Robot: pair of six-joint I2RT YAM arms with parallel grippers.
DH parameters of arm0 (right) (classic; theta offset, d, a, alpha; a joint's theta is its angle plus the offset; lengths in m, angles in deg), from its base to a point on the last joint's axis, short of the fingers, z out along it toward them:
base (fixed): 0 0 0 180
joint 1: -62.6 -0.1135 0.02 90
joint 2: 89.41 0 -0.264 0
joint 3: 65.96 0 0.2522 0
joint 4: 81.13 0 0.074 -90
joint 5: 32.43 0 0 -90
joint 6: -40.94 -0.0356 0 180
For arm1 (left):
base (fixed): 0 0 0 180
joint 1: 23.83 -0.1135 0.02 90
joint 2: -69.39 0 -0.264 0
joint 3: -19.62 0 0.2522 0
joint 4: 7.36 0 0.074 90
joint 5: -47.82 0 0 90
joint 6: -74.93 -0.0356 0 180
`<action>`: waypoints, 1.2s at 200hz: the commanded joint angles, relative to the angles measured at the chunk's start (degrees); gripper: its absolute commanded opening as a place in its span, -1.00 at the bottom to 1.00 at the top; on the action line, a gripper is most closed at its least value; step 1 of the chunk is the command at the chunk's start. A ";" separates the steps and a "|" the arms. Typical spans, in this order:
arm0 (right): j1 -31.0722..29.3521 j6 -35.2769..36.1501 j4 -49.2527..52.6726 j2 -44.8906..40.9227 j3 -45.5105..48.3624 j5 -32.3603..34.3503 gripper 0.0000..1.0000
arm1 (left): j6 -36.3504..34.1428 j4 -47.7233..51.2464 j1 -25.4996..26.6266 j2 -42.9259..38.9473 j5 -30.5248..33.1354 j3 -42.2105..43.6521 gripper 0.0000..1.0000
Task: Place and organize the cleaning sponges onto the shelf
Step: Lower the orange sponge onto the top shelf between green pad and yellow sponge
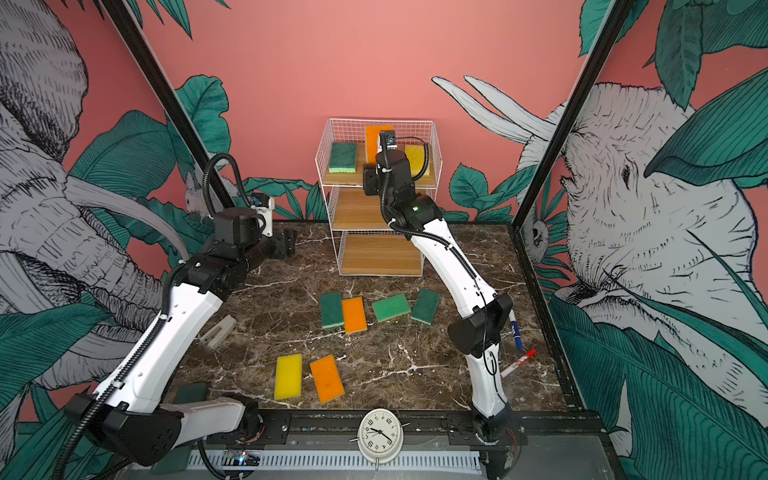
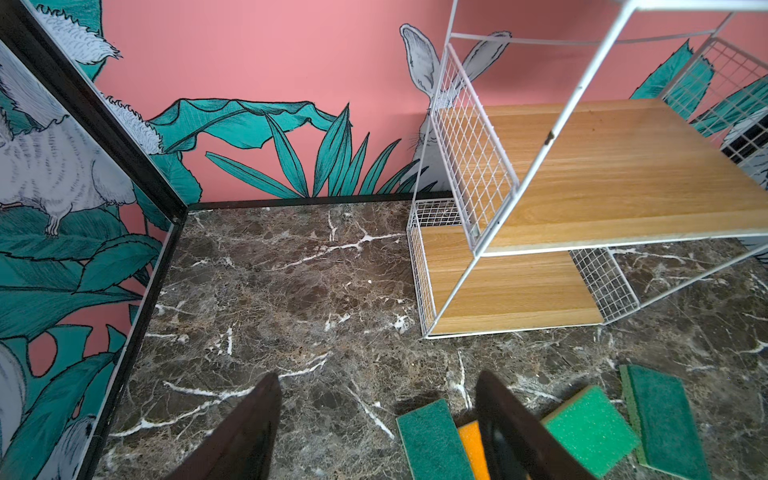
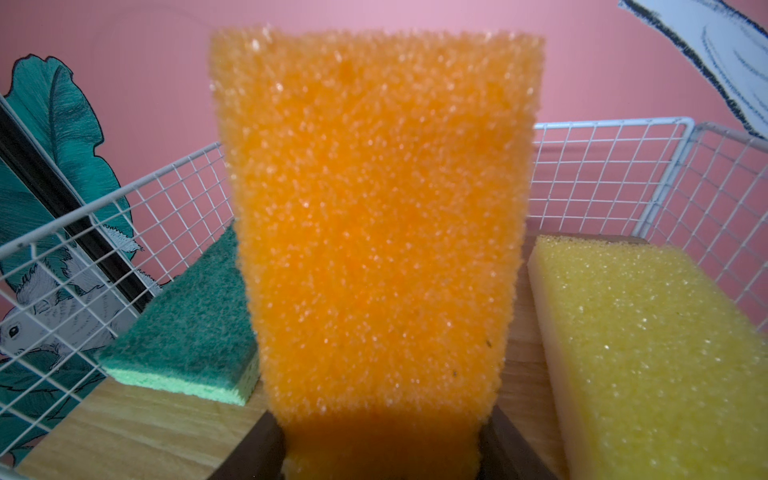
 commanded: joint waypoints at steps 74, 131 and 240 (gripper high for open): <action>0.09 -1.31 0.56 0.66 -0.59 1.12 0.39 | 0.63 -0.90 -0.47 -1.23 -0.39 1.56 0.49; -0.18 -2.15 1.76 1.25 -1.38 0.99 0.53 | 0.59 -0.51 -0.57 -2.07 -0.03 2.00 0.49; -0.35 -2.49 1.95 0.66 -1.38 -1.39 0.57 | 0.59 -0.12 -0.72 -2.90 0.33 2.48 0.48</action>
